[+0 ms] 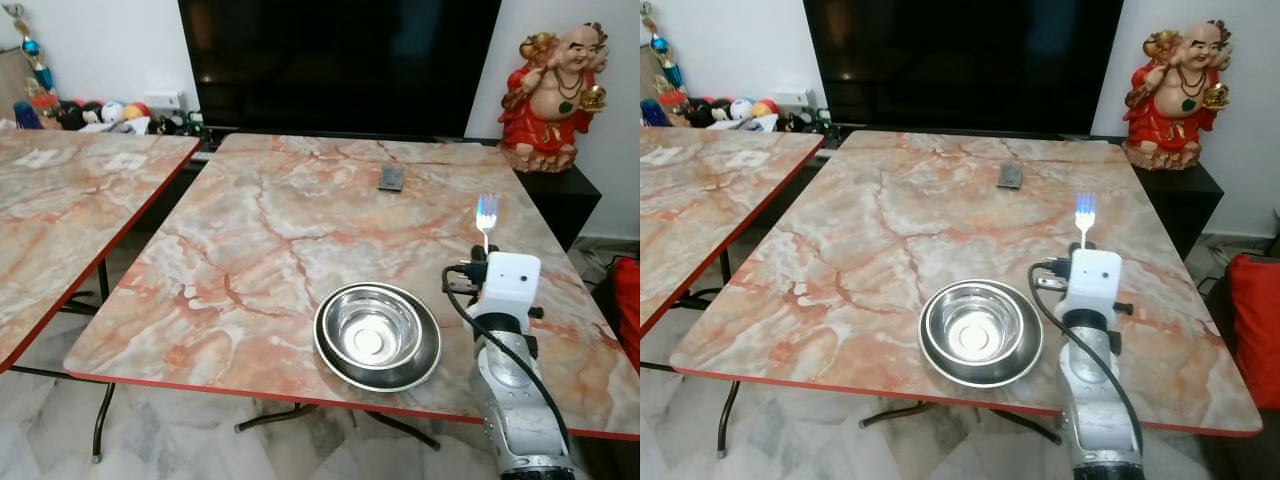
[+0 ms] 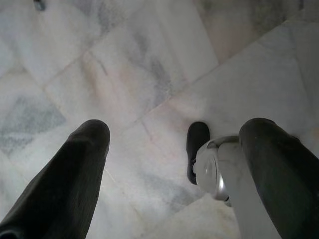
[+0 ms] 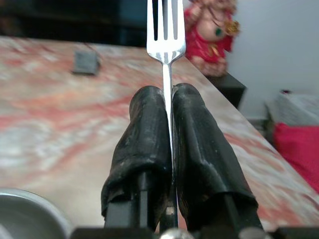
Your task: Setting the table
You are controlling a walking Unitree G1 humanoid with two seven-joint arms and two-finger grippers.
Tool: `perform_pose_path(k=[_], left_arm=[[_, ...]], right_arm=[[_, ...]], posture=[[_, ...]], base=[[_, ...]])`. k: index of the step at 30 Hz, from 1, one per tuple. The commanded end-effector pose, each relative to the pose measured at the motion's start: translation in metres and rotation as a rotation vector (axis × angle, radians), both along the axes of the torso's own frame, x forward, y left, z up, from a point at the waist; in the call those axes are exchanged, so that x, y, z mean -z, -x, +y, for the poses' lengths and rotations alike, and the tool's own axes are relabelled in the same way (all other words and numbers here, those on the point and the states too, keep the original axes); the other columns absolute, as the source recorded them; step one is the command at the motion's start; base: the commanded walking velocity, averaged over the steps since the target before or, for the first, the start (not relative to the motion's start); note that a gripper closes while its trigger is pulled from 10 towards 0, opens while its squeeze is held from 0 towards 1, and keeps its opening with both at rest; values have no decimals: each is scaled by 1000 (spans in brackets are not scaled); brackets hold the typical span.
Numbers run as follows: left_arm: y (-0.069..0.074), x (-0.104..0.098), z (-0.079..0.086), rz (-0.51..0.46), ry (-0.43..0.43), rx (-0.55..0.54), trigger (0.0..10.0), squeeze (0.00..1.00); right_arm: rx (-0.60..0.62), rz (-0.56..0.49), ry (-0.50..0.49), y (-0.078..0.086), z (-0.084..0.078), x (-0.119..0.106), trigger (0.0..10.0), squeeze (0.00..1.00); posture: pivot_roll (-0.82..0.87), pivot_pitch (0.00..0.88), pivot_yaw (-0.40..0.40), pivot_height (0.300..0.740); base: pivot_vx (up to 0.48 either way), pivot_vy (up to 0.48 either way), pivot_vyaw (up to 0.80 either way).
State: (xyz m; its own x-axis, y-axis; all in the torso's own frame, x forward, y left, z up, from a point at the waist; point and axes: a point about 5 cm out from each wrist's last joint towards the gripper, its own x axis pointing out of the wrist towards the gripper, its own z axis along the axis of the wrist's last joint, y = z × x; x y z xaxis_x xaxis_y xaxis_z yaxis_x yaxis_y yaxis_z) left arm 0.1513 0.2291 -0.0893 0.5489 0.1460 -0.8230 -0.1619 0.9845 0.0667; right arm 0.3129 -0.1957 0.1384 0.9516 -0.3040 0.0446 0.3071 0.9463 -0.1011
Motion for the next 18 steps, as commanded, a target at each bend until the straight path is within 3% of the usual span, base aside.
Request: perform_pose_path(k=[1,6,16,18], left_arm=[[4,1,3,24,-11,21,10000,0],[4,1,4,25,-14,24,10000,0],[3,0,5,23,-15,28,10000,0],[3,0,5,24,-14,34,10000,0]], right_arm=[[26,27,12,1,-9,-1,10000,0],[30,97,33,0,-29,2,10000,0],[60,77,43,-4,-54,-15,10000,0],[34,118,20,-5,-57,-10,10000,0]], posture=[[-11,0,34,740],[-14,0,41,740],[-17,0,49,740],[-17,0,49,740]], base=[[0,0,0],[0,0,0],[0,0,0],[0,0,0]])
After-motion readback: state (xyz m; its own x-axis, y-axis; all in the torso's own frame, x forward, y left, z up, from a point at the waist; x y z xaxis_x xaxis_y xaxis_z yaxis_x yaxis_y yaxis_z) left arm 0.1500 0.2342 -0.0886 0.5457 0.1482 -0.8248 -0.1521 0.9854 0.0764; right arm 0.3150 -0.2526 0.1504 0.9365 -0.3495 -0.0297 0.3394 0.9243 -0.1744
